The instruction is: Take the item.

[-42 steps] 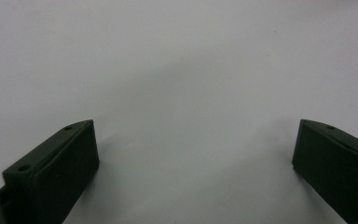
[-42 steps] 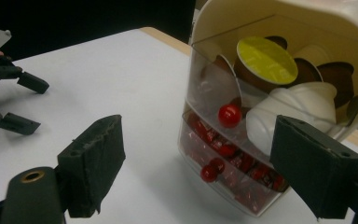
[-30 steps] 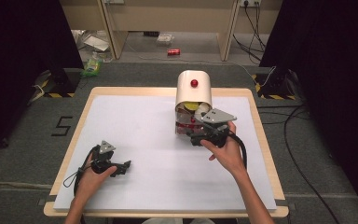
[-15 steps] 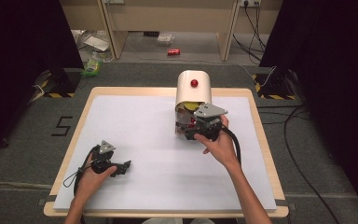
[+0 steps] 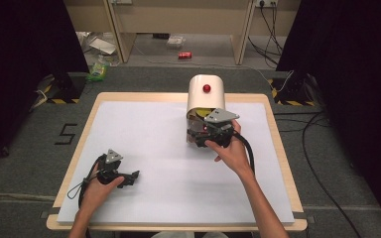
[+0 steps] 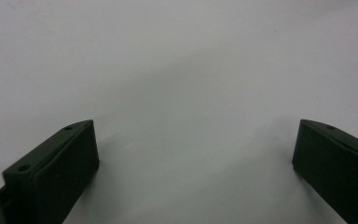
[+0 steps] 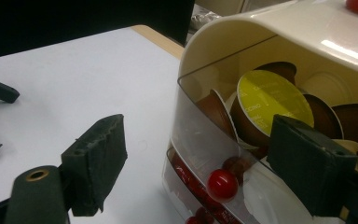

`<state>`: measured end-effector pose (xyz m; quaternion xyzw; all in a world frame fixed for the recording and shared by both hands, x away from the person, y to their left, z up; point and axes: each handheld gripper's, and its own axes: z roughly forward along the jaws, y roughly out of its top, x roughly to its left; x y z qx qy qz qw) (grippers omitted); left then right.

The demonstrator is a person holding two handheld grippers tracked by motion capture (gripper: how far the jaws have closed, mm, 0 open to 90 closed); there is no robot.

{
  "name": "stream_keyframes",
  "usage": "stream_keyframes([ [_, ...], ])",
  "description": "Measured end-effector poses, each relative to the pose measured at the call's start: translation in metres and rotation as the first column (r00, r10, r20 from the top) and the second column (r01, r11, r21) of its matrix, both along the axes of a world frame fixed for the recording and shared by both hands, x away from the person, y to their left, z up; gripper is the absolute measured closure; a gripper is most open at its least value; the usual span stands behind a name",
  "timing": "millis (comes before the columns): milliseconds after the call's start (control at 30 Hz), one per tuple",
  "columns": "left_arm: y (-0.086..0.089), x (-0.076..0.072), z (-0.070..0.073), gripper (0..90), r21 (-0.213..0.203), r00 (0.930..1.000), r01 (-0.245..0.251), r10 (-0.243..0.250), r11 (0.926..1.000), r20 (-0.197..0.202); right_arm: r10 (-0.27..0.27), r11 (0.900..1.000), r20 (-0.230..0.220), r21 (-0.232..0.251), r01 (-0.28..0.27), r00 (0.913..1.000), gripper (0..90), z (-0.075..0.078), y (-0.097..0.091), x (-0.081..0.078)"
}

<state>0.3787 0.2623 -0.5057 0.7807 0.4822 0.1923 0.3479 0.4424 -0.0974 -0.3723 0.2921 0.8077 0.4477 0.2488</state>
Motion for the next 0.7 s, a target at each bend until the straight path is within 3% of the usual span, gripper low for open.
stream_keyframes([
  [400,0.0000,-0.0001,0.0000,0.0,0.000,1.0000,0.000,0.000,1.0000,0.000,0.009,0.9997,0.000,-0.023,-0.009,1.0000,18.8,-0.0020,0.0015,-0.0008],
  [700,0.0001,-0.0001,0.0000,0.0,-0.001,1.0000,0.000,0.000,1.0000,0.000,0.037,0.9990,-0.030,-0.026,-0.038,0.9989,18.9,0.0001,-0.0010,-0.0069],
])
